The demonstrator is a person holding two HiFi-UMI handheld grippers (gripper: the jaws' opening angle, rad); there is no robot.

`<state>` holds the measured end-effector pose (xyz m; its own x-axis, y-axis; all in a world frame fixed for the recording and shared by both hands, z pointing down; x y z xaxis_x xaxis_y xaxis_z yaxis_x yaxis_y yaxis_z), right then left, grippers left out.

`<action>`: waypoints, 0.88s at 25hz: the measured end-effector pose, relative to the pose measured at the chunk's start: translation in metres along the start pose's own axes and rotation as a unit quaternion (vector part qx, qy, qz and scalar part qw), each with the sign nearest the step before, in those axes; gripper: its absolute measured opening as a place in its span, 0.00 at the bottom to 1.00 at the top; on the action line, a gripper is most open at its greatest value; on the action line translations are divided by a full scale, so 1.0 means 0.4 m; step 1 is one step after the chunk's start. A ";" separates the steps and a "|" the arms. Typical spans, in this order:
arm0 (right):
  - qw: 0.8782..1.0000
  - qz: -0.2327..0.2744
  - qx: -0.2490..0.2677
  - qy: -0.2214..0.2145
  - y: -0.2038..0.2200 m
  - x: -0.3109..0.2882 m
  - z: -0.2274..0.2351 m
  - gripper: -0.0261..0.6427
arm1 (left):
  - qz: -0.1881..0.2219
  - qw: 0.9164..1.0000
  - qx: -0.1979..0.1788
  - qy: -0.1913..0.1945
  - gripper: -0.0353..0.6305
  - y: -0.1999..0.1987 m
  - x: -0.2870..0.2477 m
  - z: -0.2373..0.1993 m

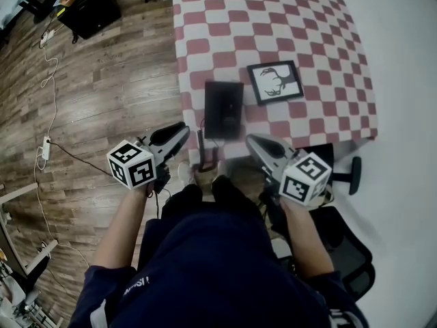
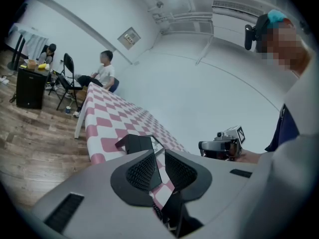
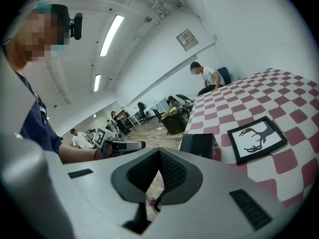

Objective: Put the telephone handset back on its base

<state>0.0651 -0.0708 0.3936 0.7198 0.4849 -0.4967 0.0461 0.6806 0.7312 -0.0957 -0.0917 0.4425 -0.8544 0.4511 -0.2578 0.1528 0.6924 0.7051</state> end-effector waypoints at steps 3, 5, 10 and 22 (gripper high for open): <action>1.000 0.004 0.007 -0.001 -0.001 0.000 -0.023 0.06 | 0.010 1.000 -0.009 0.004 0.19 -0.021 0.021 0.023; 1.000 0.005 0.014 0.000 0.000 0.001 -0.038 0.06 | 0.019 1.000 -0.013 0.006 0.19 -0.034 0.032 0.036; 1.000 0.013 0.022 -0.001 0.001 0.012 -0.072 0.06 | 0.026 0.999 -0.027 0.016 0.18 -0.047 0.050 0.074; 0.999 0.022 0.031 -0.012 0.009 0.014 -0.123 0.06 | 0.028 0.999 -0.030 0.022 0.16 -0.037 0.065 0.107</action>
<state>0.0355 -0.0386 0.3706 0.7387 0.4993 -0.4527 0.0569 0.6231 0.7801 -0.0989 -0.0662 0.3971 -0.8663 0.4626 -0.1885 0.1724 0.6311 0.7563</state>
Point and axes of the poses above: the fingertips, and each gripper's own axes: x backward along the fingers, z to its right, y out of its underside, the point moved 1 cm from there along x, backward along the fingers, and after that the axes turned 5 degrees about y, right-handed, at the moved point
